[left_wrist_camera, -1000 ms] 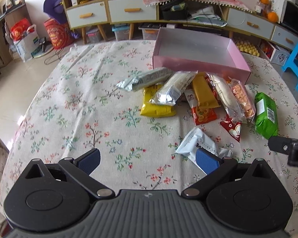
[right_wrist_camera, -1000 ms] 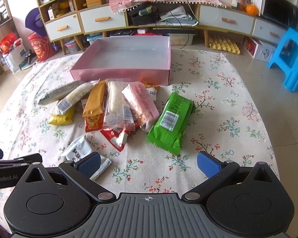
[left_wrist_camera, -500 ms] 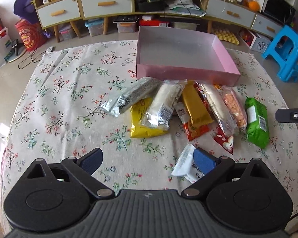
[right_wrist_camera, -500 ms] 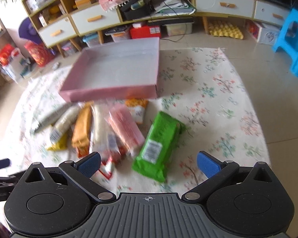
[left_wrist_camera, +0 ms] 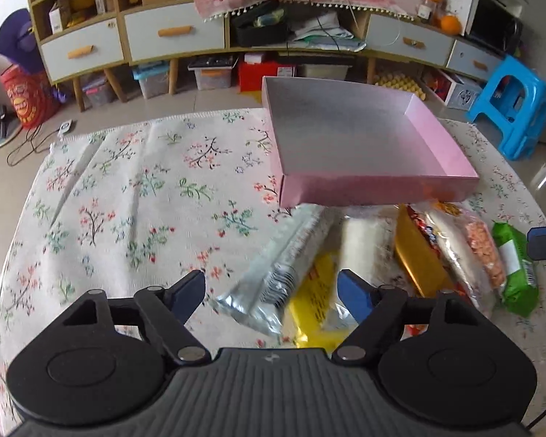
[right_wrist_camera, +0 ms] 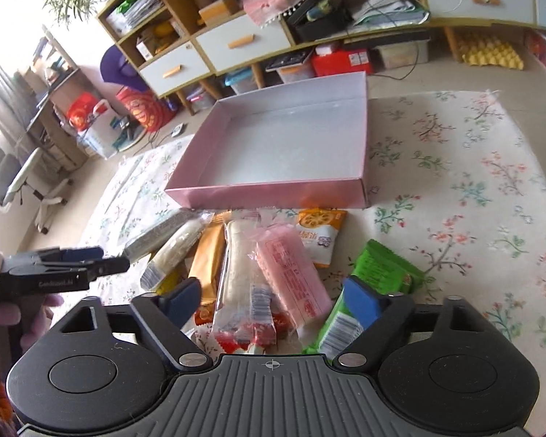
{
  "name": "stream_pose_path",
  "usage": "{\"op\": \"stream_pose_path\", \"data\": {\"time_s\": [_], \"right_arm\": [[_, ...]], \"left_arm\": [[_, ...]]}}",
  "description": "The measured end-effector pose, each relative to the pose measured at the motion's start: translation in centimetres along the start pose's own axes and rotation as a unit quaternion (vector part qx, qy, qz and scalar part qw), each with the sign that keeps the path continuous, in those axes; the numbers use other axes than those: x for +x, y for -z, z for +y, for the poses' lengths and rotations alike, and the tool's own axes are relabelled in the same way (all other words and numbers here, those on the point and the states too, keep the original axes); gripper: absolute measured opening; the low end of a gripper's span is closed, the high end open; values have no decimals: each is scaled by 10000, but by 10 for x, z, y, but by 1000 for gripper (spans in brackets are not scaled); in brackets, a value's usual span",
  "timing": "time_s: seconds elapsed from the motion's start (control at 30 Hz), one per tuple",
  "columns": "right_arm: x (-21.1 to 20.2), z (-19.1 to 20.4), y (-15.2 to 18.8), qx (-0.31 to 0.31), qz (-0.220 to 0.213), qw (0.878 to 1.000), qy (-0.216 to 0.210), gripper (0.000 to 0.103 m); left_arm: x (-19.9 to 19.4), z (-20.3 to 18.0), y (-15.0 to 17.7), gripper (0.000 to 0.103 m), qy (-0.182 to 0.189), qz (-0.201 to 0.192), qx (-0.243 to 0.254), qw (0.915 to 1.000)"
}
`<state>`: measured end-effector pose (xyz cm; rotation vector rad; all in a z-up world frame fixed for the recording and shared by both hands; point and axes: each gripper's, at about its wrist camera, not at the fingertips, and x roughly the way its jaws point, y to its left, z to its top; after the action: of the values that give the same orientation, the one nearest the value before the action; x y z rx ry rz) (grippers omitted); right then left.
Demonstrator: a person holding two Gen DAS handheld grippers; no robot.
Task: Organize snacks
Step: 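Grasp the silver wrapped bar with the left tool while the right tool grasps the pink packet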
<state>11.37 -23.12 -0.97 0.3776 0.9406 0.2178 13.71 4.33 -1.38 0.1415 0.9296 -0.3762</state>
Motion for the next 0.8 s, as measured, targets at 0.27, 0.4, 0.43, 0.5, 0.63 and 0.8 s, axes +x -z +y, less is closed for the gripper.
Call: {"op": "stream_pose_path", "data": {"time_s": [0.27,0.4,0.43,0.5,0.63,0.8], "right_arm": [[28,9,-10,-59,152,9999,16,59],[41,6,-10,-73,285,9995,148,55],[43,6,-10,-97,308,9993,190,54],[46,6,-9,-153,319,9990,267,53],[49,5,-10,-234,370,9979,486,46],[54,-3,-8,-132,429,9974,558,42]], "left_arm": [[18,10,-5,68,315,119,-390,9987],[27,15,-6,58,525,211,-610,9965],[28,15,-7,56,568,227,-631,9961],[30,14,-7,54,618,258,-634,9957],[29,11,-6,47,613,280,-588,9960],[27,9,-7,33,628,303,-611,9957]]}}
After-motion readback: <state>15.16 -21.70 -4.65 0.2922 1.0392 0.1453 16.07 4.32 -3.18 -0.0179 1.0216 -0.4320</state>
